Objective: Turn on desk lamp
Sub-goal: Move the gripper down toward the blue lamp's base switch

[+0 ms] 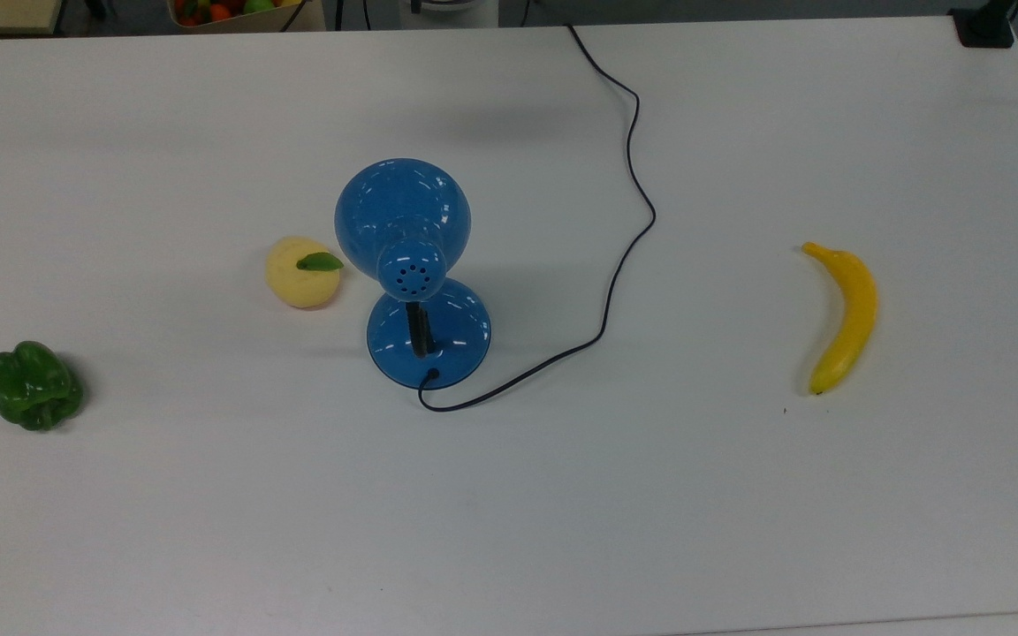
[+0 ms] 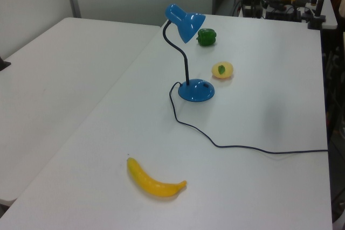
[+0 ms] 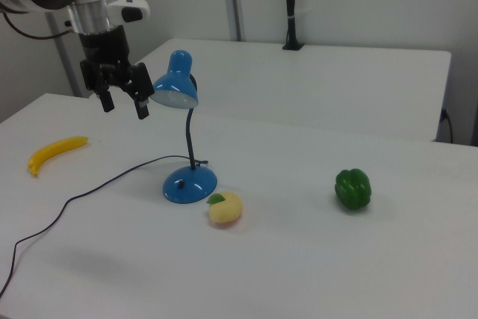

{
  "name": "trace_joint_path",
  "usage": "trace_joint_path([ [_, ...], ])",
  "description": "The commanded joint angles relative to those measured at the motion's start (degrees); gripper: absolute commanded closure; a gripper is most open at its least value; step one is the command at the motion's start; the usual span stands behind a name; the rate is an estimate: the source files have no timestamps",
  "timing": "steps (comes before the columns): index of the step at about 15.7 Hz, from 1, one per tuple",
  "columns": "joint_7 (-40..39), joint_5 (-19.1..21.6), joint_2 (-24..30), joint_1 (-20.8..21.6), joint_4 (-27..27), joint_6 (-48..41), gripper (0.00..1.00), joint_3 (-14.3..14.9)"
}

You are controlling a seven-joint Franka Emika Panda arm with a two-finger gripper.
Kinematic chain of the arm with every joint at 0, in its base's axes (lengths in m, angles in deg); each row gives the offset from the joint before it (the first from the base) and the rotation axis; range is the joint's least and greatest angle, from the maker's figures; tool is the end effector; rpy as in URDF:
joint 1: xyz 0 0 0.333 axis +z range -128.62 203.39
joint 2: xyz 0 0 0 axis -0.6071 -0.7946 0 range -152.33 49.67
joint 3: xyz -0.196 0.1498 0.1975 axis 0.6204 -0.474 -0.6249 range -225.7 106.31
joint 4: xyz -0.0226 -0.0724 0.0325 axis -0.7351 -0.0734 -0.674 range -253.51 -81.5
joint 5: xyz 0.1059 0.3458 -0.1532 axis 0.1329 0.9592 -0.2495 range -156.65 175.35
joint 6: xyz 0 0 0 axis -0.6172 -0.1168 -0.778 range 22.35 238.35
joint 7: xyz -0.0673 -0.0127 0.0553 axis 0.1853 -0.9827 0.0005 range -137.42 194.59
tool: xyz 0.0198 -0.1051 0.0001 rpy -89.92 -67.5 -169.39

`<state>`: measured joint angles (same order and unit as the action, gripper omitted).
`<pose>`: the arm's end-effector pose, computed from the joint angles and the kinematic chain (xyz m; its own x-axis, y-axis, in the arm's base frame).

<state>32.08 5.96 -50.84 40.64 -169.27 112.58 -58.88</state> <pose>0.5496 0.0170 0.6138 0.9993 -0.0191 -0.0320 -0.0171 -0.9980 0.0612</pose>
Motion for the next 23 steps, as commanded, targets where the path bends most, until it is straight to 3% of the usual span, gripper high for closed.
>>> trace_joint_path([
  [1,-0.42,-0.57,0.74,-0.18,-0.44,-1.08,0.0,0.42],
  [14,-0.51,-0.48,0.57,-0.45,-0.52,-0.9,0.0,0.33],
  [15,-0.6,-0.48,0.57,-0.36,-0.61,-0.82,0.08,0.42],
  [16,-1.04,-0.48,0.48,-0.36,-0.61,-0.55,0.24,0.33],
  [17,-3.13,-0.56,0.39,-0.53,-0.61,-0.46,0.58,0.42],
  [18,-4.19,-0.48,0.39,-0.8,-0.61,-0.55,0.79,0.42],
  [19,-4.46,-0.48,0.48,-1.06,-0.7,-0.55,0.93,0.33],
  [20,-4.47,-0.48,0.39,-1.06,-0.7,-0.46,1.0,0.33],
  [23,-4.56,-0.48,0.22,-1.06,-0.79,-0.46,1.0,0.33],
])
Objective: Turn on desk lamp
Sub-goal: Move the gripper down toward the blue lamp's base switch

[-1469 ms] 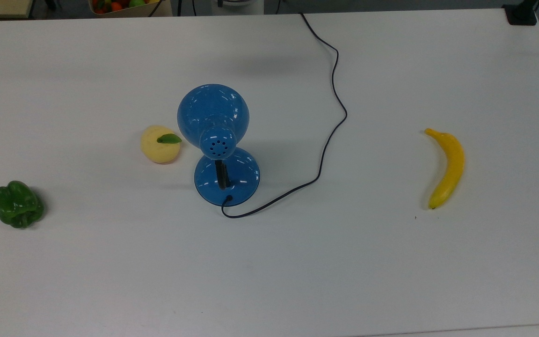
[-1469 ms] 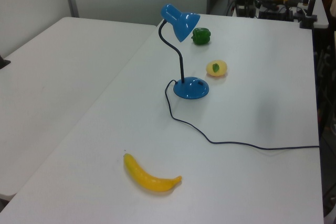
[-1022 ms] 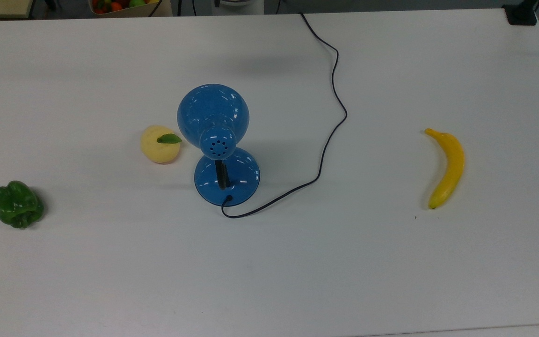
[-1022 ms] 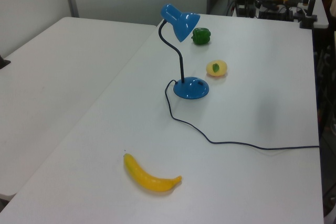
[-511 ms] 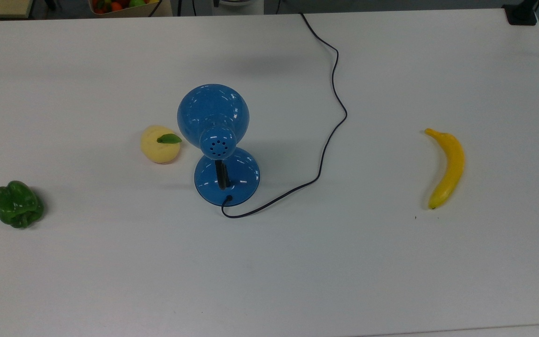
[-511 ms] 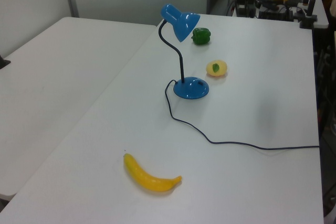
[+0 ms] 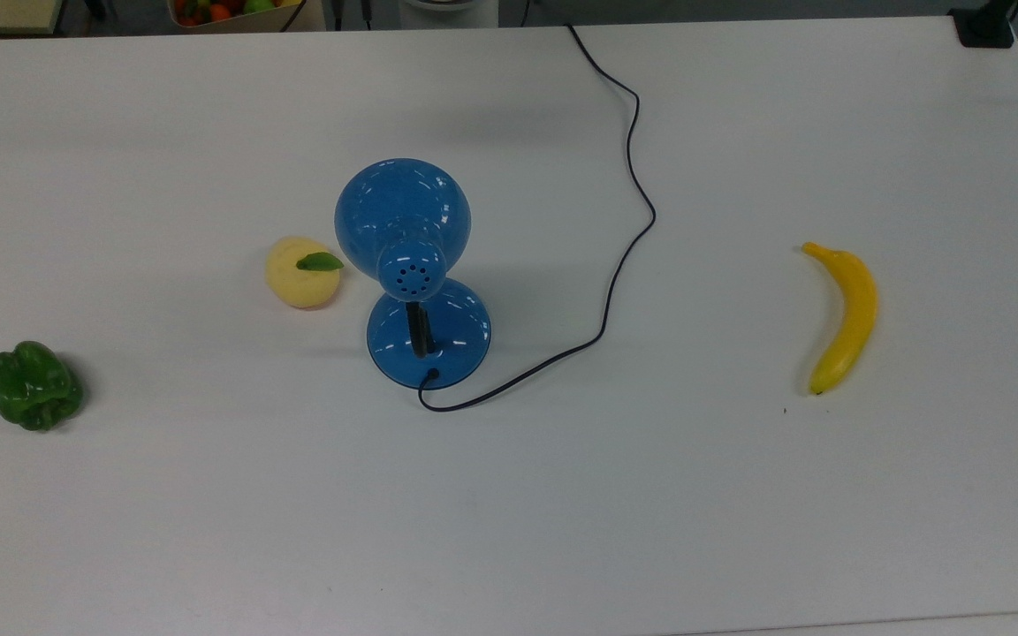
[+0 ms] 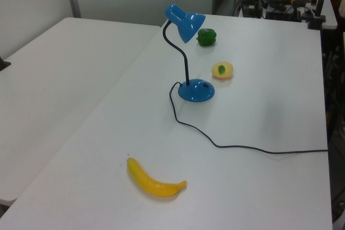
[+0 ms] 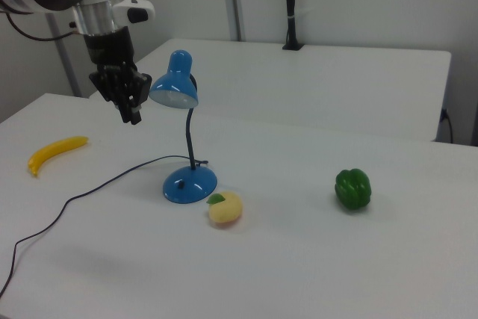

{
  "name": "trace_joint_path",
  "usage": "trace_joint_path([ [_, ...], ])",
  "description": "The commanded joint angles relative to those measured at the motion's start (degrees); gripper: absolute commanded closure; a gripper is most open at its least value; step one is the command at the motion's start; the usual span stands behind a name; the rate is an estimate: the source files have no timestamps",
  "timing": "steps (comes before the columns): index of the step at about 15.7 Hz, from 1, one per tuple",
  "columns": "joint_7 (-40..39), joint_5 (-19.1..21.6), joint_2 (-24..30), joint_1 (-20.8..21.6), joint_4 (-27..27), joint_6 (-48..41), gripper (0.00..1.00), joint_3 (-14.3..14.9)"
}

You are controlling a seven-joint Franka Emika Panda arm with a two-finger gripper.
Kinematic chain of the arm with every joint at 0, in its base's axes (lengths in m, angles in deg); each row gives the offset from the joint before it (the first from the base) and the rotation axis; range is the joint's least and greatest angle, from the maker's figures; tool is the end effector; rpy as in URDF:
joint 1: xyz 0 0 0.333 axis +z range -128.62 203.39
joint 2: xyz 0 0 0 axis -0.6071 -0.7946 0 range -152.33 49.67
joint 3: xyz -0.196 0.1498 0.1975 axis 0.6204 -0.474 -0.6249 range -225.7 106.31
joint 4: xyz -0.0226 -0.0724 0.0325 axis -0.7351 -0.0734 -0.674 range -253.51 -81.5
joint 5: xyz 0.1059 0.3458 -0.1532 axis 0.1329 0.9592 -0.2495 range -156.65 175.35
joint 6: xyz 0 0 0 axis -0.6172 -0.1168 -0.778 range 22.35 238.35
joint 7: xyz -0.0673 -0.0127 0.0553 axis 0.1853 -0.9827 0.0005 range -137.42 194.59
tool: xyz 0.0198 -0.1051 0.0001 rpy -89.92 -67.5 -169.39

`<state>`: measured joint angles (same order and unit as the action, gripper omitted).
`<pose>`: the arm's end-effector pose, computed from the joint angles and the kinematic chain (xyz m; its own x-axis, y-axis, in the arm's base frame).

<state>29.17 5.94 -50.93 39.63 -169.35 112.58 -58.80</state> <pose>0.5502 0.0065 0.6123 0.9992 0.0126 -0.0380 0.0148 -0.9981 0.0598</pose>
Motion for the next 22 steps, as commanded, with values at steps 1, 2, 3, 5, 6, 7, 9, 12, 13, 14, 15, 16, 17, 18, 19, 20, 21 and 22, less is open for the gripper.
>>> trace_joint_path([
  [1,-1.9,-0.46,0.3,-0.05,-0.97,-0.38,1.0,0.25],
  [2,-2.17,-0.46,0.3,0.12,-1.4,-0.2,1.0,0.16],
  [3,-2.17,-0.46,0.39,0.12,-2.19,1.02,1.0,0.16],
  [5,-2.17,-0.46,0.65,0.38,-5.78,5.14,1.0,0.07],
  [6,-2.17,-0.46,0.57,0.47,-7.54,6.81,1.0,-0.01],
  [7,-2.17,-0.46,0.48,0.47,-9.3,8.22,1.0,-0.01],
  [9,-2.17,-0.46,0.57,0.56,-12.55,11.21,1.0,-0.01],
  [12,-2.08,-0.46,0.56,0.65,-17.91,16.48,1.0,-0.1],
  [13,-2.08,-0.46,0.57,0.65,-19.76,18.85,1.0,-0.1],
  [14,-2.08,-0.46,0.31,0.65,-21.69,20.96,1.0,-0.1],
  [15,-2.08,-0.55,0.04,0.74,-23.19,23.16,1.0,-0.19],
  [16,-2.08,-0.55,-0.31,0.74,-24.34,25.27,1.0,-0.28],
  [17,-2.08,-0.55,-0.66,0.74,-25.13,27.2,1.0,-0.28],
  [18,-2.0,-0.46,-1.36,0.74,-25.92,29.31,1.0,-0.28],
  [19,-1.65,-0.46,-2.24,0.74,-26.36,31.25,1.0,-0.28],
  [20,-1.56,-0.55,-3.2,0.82,-26.72,33.0,1.0,-0.36],
  [21,-1.55,-0.55,-4.43,0.91,-27.15,35.02,1.0,-0.37],
  [22,-1.55,-0.55,-5.31,1.26,-27.51,37.48,1.0,-0.37],
])
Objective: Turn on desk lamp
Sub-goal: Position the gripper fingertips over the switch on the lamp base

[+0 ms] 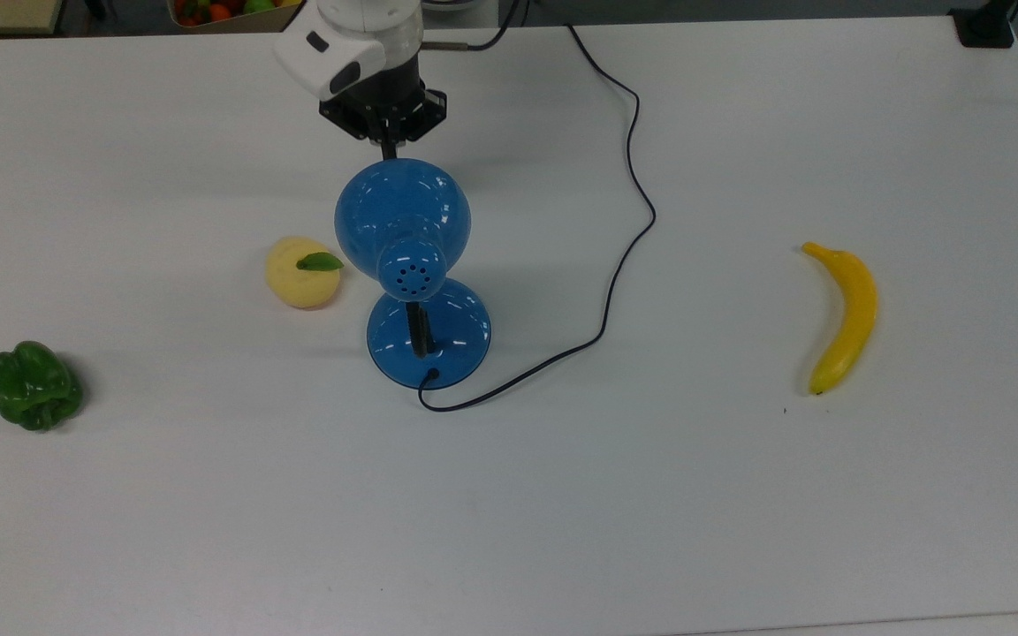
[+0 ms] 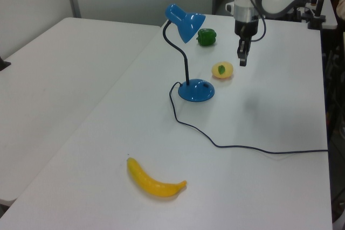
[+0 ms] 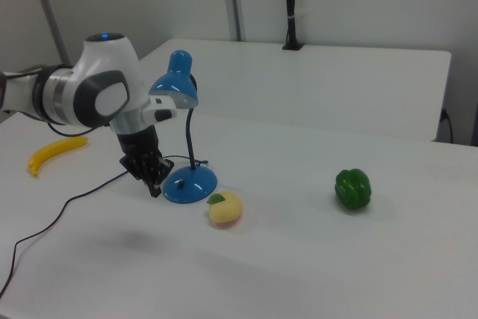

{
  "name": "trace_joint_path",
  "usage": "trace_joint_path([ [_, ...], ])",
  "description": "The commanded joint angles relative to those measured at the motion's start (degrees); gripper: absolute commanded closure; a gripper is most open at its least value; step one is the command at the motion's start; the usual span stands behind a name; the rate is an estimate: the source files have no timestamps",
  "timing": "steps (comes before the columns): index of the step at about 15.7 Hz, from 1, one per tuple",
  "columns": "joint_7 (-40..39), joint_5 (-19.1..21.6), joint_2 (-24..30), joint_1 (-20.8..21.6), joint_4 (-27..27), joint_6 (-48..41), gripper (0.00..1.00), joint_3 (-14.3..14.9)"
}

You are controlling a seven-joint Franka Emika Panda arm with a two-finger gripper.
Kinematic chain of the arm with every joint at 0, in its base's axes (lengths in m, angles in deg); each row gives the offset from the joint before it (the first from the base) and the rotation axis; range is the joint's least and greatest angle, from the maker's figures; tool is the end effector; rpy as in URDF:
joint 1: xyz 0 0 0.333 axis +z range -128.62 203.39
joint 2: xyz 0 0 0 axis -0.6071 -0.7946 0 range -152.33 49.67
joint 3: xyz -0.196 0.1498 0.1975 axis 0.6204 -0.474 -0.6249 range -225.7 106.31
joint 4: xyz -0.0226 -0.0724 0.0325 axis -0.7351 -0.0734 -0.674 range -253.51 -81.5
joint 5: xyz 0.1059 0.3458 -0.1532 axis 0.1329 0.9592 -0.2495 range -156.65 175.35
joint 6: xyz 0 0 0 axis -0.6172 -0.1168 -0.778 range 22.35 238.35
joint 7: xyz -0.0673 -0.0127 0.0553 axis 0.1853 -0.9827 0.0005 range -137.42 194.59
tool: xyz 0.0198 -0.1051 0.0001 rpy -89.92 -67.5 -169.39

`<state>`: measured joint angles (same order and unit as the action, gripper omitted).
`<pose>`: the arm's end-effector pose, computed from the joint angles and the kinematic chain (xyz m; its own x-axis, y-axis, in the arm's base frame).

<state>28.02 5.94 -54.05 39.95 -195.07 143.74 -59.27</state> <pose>0.5587 0.0181 0.4156 0.9970 0.0773 0.0005 0.0772 -0.9957 0.0518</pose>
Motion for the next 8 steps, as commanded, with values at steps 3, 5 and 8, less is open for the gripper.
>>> trace_joint_path([
  [3,-0.32,-0.63,-5.09,1.21,-2.32,12.31,1.0,0.1],
  [5,-0.14,-0.63,-6.93,1.65,-2.23,15.47,1.0,0.1],
  [8,-0.05,-0.63,-8.43,1.66,-1.97,20.92,1.0,0.1],
])
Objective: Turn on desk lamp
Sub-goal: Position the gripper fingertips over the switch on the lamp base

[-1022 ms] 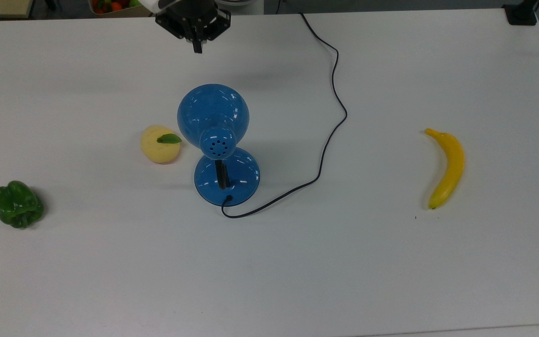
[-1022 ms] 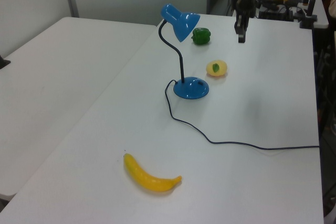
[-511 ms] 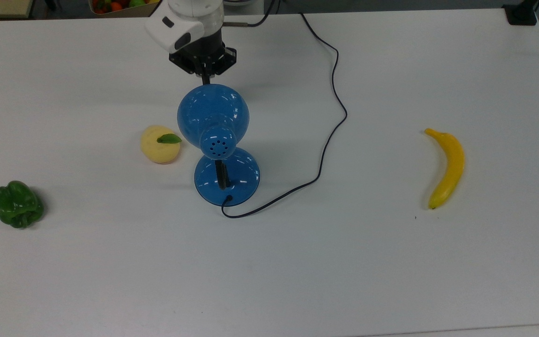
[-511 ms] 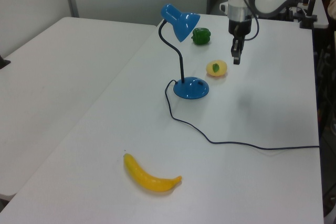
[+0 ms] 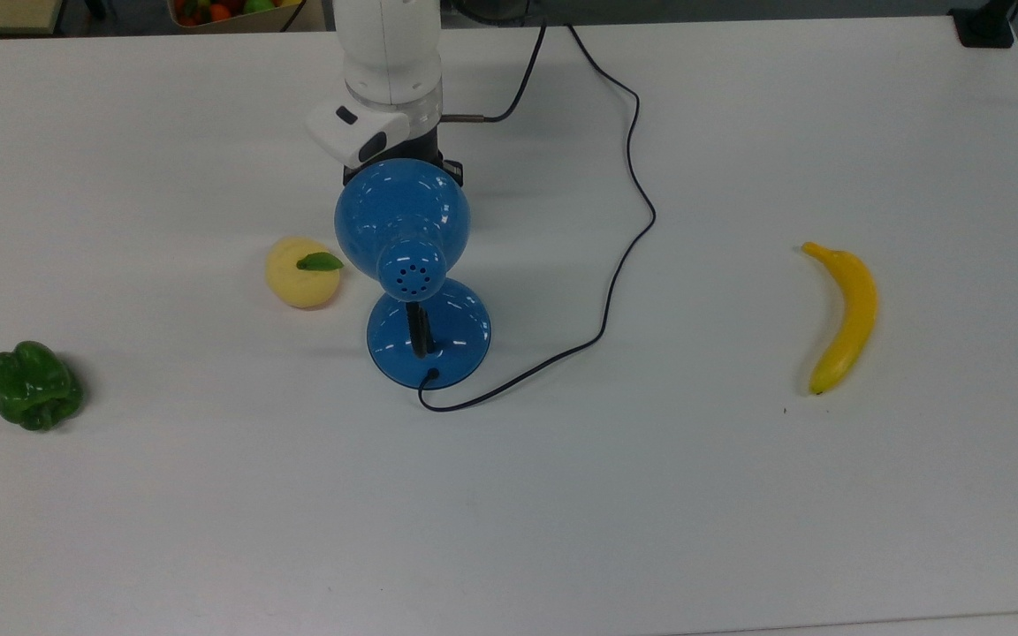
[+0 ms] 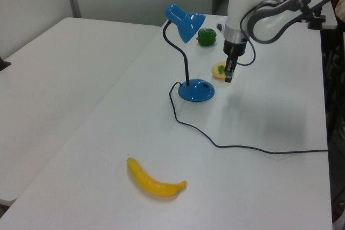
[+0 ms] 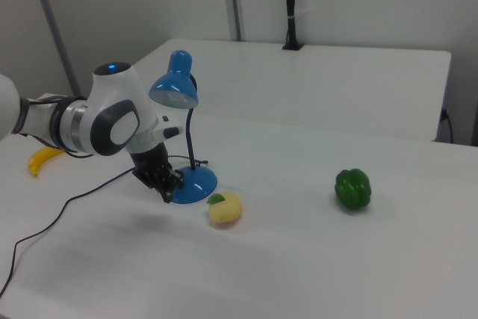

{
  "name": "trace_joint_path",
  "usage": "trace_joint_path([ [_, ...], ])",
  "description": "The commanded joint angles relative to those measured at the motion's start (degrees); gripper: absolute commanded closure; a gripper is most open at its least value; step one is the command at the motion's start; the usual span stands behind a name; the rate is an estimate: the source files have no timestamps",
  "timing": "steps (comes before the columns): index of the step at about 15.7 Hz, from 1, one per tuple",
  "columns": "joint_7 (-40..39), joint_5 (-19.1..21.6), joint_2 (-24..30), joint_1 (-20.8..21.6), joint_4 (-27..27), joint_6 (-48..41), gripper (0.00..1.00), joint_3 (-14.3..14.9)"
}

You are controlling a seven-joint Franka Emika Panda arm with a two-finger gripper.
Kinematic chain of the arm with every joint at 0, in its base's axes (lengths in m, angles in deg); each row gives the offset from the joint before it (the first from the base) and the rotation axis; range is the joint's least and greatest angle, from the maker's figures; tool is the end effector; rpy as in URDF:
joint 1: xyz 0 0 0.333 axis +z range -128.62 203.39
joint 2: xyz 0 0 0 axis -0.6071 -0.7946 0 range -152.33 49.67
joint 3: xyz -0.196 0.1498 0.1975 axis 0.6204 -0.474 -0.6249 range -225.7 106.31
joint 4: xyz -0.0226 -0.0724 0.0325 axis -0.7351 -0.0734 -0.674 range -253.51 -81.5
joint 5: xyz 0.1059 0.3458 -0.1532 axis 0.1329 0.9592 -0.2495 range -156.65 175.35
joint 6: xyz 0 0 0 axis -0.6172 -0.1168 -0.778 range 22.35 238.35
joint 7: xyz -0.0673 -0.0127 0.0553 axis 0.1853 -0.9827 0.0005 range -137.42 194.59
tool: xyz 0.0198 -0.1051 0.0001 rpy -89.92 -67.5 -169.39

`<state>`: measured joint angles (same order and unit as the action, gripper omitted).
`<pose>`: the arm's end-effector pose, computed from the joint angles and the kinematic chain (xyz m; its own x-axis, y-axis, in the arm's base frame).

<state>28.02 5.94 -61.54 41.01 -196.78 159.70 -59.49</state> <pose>0.5854 0.0344 0.3532 0.9867 0.1122 0.1180 0.1072 -0.9931 0.0478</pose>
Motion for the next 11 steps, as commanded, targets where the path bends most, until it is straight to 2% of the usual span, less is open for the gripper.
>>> trace_joint_path([
  [1,-0.05,-0.63,-1.39,0.59,-0.17,6.37,1.0,0.32],
  [11,0.12,-0.63,-4.99,1.3,0.97,16.31,1.0,0.24],
])
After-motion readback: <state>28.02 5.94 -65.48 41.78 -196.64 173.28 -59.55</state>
